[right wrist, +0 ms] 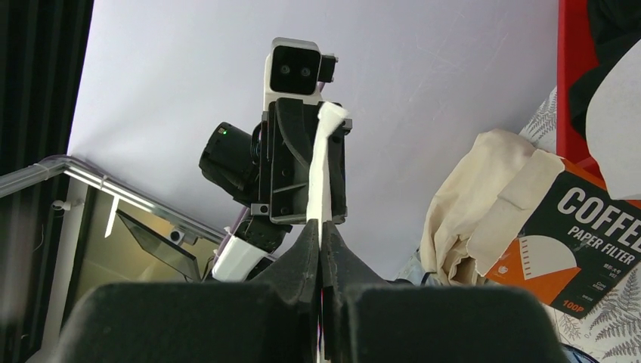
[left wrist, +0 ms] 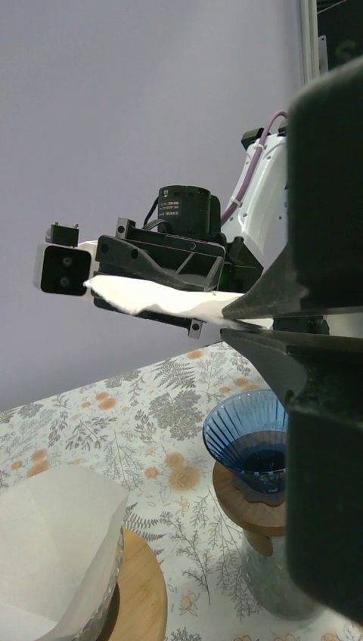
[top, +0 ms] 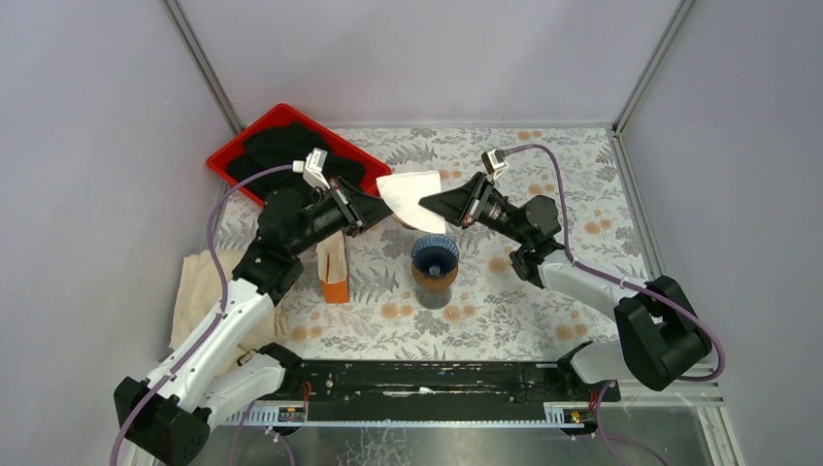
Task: Place the coffee filter in the dripper
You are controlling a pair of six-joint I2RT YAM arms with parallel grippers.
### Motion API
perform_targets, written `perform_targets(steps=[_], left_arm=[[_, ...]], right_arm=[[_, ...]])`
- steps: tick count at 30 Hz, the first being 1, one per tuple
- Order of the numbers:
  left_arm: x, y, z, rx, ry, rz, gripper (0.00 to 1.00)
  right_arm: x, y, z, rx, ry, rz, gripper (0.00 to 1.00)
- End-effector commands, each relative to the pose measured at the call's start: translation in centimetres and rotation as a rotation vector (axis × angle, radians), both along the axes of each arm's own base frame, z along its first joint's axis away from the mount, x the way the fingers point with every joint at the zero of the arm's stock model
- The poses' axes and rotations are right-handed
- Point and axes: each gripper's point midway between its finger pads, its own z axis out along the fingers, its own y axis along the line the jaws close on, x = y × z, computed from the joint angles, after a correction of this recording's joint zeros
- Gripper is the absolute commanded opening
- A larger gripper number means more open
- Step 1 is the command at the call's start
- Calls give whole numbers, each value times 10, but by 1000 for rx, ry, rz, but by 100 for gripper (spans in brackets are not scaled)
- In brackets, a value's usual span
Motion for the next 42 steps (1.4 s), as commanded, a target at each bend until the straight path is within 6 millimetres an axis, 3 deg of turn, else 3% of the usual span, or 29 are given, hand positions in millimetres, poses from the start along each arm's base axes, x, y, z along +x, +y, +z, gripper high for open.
perform_targets(steps=[1,5,16,22,27,34,42], left_arm=[[1,-1,14,-28,-74,16,11],[3,3,15,-2,-85,48,0],[11,16,12,181,-103,135,0],[11,13,17,315,-124,162,0],[10,0,16,448,-136,162,0],[11,-18,9,680,-142,171,0],[19,-27,7,915,-174,213,0]], right_arm=[[-6,-3,13,34,-62,14,4],[-7,-4,10,19,-62,8,11],[-3,-15,-10,-187,-120,-121,45],[1,-31,-21,-382,-170,-228,61],[5,-51,-22,-523,-245,-324,66],[6,-72,-8,-648,-348,-427,74],[1,-71,5,-722,-486,-502,79]])
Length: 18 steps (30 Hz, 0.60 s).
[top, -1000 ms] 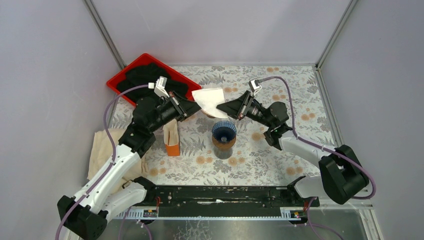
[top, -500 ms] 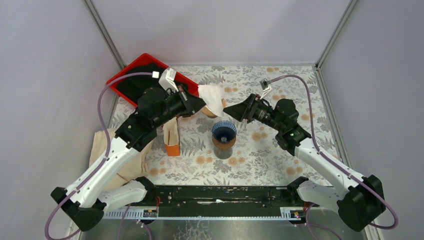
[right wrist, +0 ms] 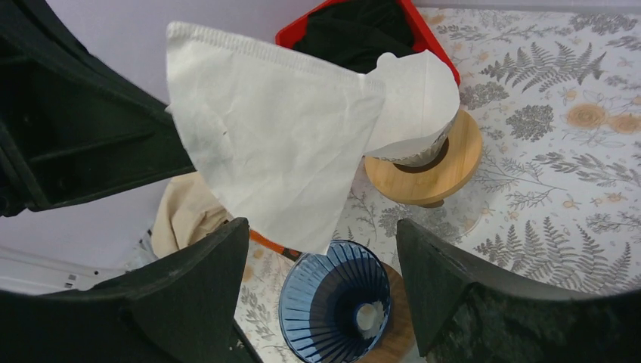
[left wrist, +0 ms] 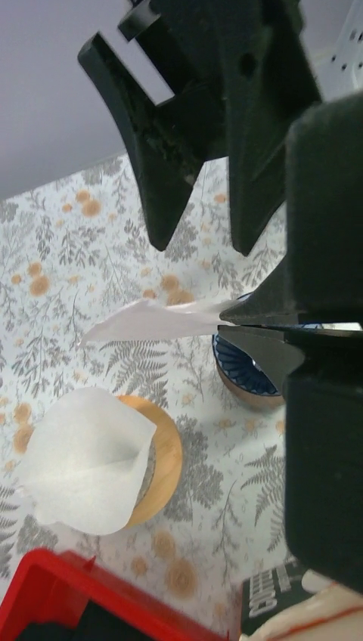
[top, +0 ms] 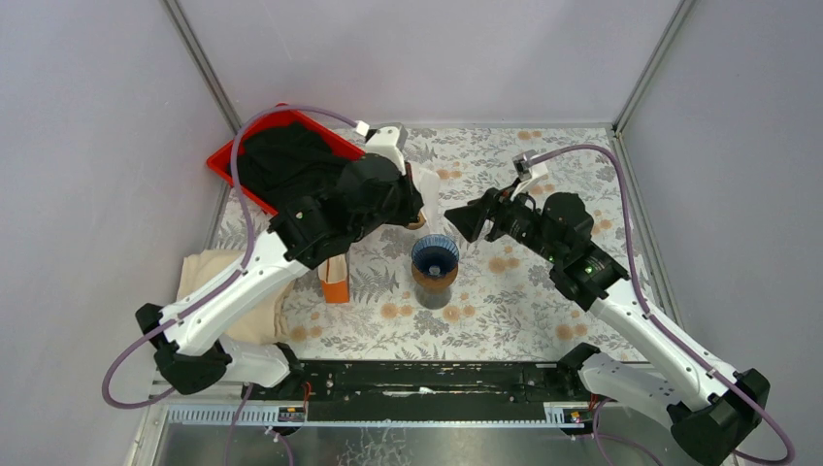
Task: Place the coffee filter in the dripper
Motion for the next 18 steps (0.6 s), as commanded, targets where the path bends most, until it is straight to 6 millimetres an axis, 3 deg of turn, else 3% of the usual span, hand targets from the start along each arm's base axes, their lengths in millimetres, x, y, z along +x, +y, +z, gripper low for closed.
perform_targets(steps=[1,6,18], left_arm=[[9,16,-1,212,-56,80,0],[11,10,16,333,-131,106,0],[20,-2,18,427,-163,160,0]], right_arm=[[1,-3,28,-61,-162,-52,79],[1,6,35,-73,-226,-45,79],[5,18,43,-49,-316,-73,79]])
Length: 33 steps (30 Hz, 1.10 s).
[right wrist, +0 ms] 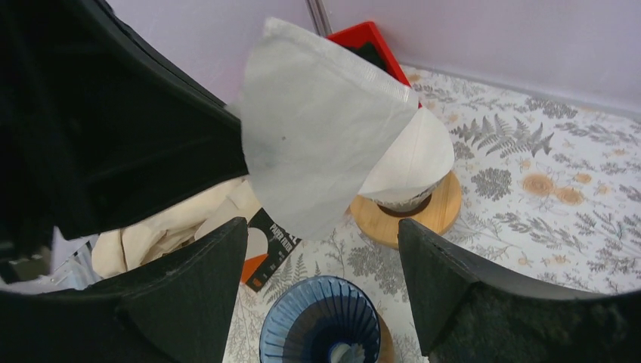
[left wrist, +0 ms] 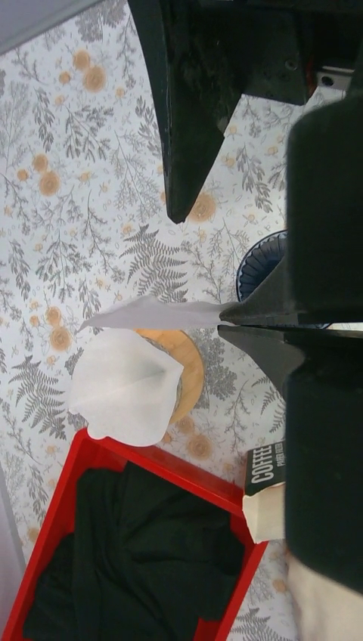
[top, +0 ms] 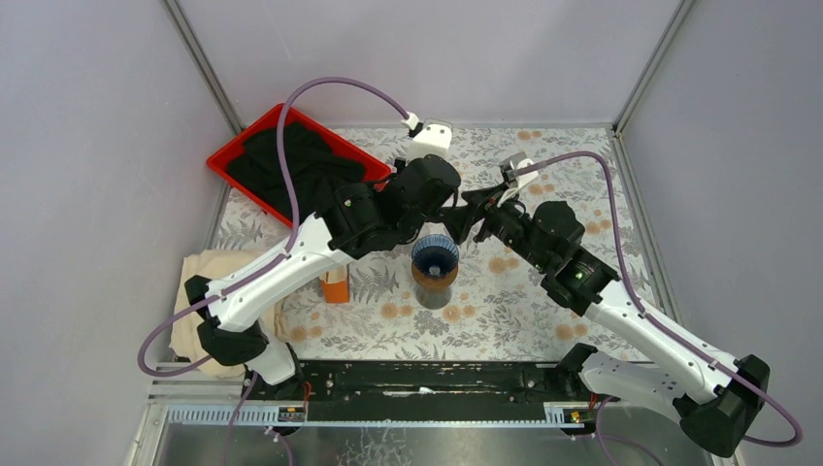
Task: Place the coffee filter in the dripper
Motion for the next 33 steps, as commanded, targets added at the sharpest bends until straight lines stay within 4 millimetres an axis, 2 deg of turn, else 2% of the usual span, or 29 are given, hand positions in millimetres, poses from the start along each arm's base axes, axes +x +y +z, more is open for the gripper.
perform_targets(steps=[1,14,19,29,33], left_arm=[[6,8,7,31,-37,58,0],[6,2,0,-18,-8,86,0],[5,1,0,-24,-3,79,0],[4,7,0,-12,-10,89,0],[3,2,1,-30,-3,71,0]], right_arm=[[6,4,28,48,-110,-31,80],[14,17,20,50,-119,-36,80],[24,6,15,44,-115,-120,78],[26,-16,13,10,-108,-213,68],[27,-15,12,14,-105,-215,65]])
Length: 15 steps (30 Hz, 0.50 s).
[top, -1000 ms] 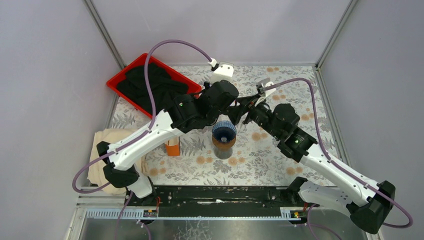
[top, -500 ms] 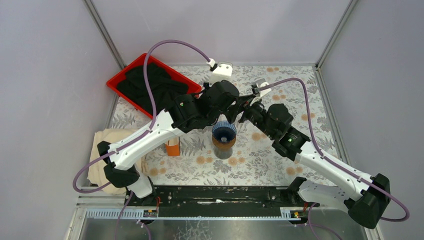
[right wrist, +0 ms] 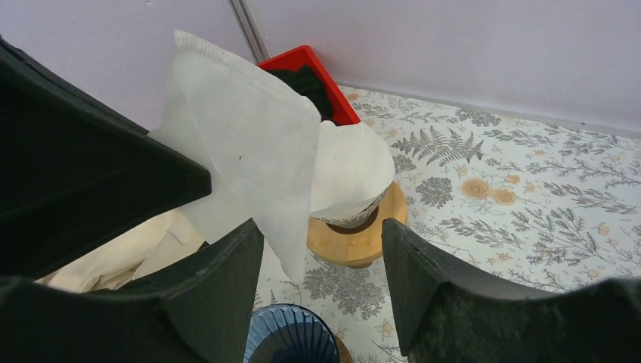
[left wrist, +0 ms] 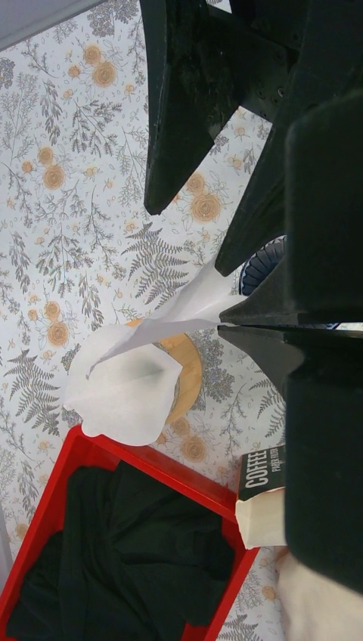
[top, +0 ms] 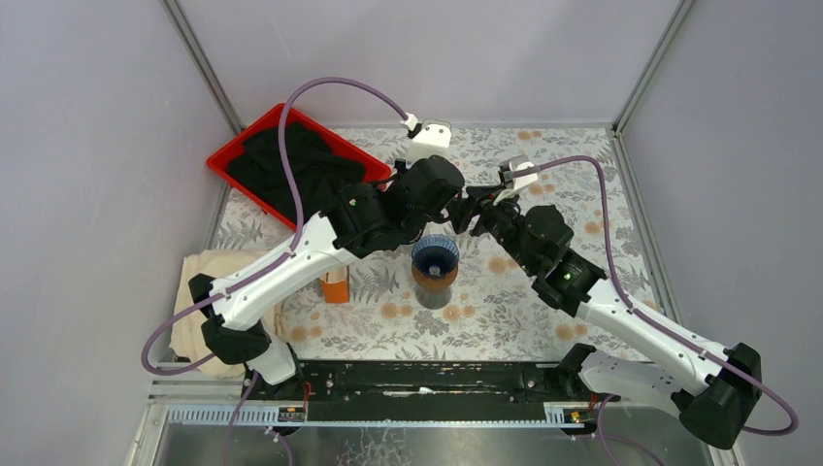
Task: Place the coffee filter in the dripper
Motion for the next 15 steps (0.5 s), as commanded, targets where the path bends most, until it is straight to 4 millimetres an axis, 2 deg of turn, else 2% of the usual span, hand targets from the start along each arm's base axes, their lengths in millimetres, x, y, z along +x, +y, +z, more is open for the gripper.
perform_targets(steps=[1,15], left_arm=[[-1,-1,7,-32,-11,11,0],[-5,-15,3,-91,26,-30,0]], right_arm=[[2,-5,19,37,-46,-37,64],[8,6,21,33,-95,-8,56]])
